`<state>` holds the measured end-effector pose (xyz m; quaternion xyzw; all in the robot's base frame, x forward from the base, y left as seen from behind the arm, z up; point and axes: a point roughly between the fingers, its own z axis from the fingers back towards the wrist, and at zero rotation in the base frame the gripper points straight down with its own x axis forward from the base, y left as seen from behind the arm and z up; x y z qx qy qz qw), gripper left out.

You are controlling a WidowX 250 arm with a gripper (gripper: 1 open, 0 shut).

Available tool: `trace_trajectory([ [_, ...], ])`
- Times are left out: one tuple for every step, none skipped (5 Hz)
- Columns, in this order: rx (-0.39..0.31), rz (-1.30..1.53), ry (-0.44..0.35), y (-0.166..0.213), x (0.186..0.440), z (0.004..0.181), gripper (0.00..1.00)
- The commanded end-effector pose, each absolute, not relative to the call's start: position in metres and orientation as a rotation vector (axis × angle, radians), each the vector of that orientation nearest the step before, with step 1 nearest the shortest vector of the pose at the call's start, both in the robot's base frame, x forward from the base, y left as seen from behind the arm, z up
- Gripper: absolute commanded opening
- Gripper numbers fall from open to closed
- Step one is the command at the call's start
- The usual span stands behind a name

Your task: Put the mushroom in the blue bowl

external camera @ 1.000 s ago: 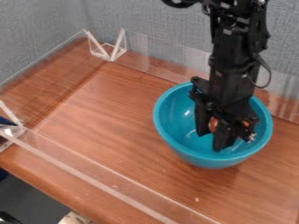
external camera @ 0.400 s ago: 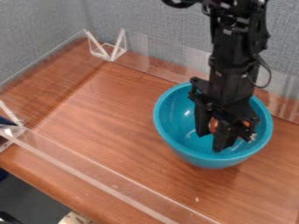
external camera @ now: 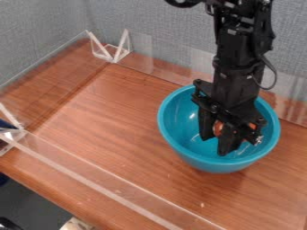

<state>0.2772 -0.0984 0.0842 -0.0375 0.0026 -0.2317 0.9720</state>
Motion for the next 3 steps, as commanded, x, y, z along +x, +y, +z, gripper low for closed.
trace_trajectory([
  [-0.083, -0.443, -0.069, -0.0960, 0.2833, 0.1066, 0.00],
  [-0.085, -0.434, -0.071, -0.0960, 0.2836, 0.1082, 0.00],
  [-0.087, -0.426, -0.074, -0.0958, 0.2839, 0.1100, 0.00],
])
